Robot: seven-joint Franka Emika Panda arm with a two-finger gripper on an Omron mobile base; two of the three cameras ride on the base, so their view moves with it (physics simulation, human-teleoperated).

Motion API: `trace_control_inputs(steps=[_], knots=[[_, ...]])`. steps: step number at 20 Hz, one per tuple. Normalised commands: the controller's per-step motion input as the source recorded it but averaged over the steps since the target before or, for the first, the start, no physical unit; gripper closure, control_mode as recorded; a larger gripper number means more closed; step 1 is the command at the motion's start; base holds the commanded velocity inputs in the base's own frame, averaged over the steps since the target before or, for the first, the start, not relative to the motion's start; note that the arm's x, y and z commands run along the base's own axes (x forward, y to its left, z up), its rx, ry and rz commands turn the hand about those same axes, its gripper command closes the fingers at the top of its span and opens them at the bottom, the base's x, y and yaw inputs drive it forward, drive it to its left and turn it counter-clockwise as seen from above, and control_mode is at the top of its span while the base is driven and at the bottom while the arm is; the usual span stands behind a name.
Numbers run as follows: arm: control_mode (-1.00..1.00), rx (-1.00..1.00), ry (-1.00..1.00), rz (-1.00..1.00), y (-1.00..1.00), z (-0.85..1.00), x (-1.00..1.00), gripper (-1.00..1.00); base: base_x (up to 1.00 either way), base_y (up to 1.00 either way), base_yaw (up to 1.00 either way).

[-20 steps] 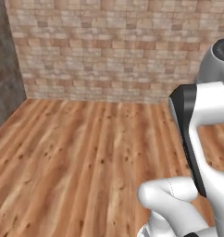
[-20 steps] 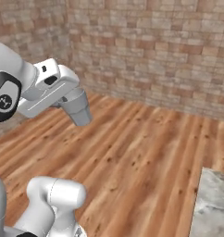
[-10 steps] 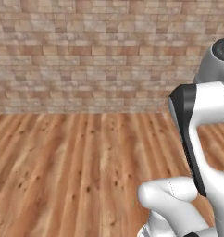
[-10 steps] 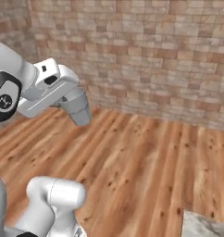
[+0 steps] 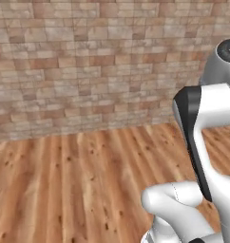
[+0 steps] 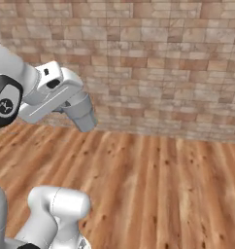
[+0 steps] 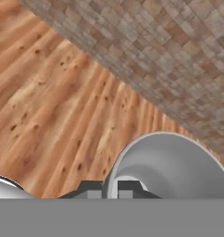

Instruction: There is a bowl on the dining counter. Grab a lemon wedge from the fridge and place it in the bowl. Then get the liquor bottle and glass cup from the cabinet and place them next to the bowl.

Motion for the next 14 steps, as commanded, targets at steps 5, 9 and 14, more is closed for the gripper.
trace_control_inputs(steps=[5, 9, 14], knots=[[1.00, 0.00, 0.00, 0.00, 0.00, 0.00, 0.00, 1.00, 0.93, 0.00, -0.45], [1.00, 0.00, 0.00, 0.00, 0.00, 0.00, 0.00, 1.00, 0.79, 0.00, -0.55], [1.00, 0.00, 0.00, 0.00, 0.00, 0.00, 0.00, 1.00, 0.63, 0.00, -0.64]])
